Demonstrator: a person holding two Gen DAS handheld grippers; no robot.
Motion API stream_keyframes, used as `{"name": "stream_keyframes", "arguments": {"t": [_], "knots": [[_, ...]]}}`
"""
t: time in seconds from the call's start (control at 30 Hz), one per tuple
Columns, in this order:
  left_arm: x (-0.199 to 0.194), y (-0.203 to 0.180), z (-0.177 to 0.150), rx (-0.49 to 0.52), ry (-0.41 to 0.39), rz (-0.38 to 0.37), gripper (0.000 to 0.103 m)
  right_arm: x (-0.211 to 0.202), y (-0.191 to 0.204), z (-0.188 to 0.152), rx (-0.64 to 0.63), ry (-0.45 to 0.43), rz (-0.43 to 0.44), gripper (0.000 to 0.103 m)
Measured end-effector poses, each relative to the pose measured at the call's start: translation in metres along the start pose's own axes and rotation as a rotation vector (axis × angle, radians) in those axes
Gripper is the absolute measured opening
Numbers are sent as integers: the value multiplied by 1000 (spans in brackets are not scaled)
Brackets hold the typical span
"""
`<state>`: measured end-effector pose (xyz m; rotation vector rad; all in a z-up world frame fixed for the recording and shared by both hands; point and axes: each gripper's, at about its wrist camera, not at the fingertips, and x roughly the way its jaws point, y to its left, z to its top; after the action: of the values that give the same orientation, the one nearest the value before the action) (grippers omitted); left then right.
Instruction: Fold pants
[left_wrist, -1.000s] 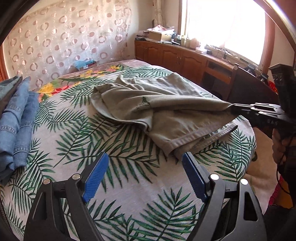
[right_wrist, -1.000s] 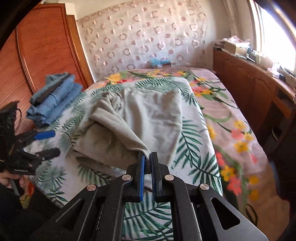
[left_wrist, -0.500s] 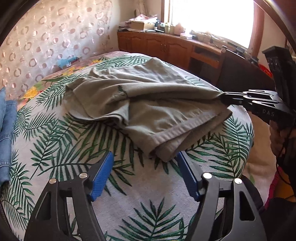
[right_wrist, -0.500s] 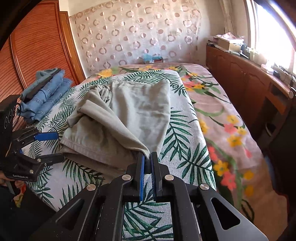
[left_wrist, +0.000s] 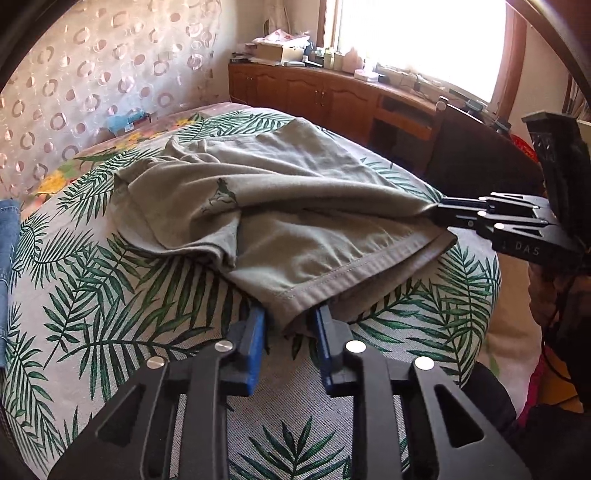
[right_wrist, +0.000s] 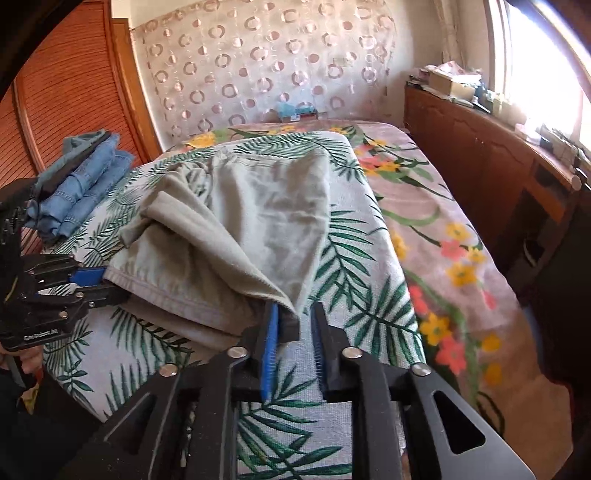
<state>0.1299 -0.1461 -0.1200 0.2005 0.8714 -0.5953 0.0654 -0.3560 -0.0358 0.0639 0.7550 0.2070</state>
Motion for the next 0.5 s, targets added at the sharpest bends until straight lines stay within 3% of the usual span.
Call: {"name": "stream_keyframes", "arguments": {"t": [0.1, 0.5], "knots": [[-3, 1, 0, -7, -13, -4, 16, 2, 0, -2, 0, 15, 15, 26], [-4, 4, -5, -15, -15, -3, 14, 3, 5, -9, -24, 20, 40, 25]]}}
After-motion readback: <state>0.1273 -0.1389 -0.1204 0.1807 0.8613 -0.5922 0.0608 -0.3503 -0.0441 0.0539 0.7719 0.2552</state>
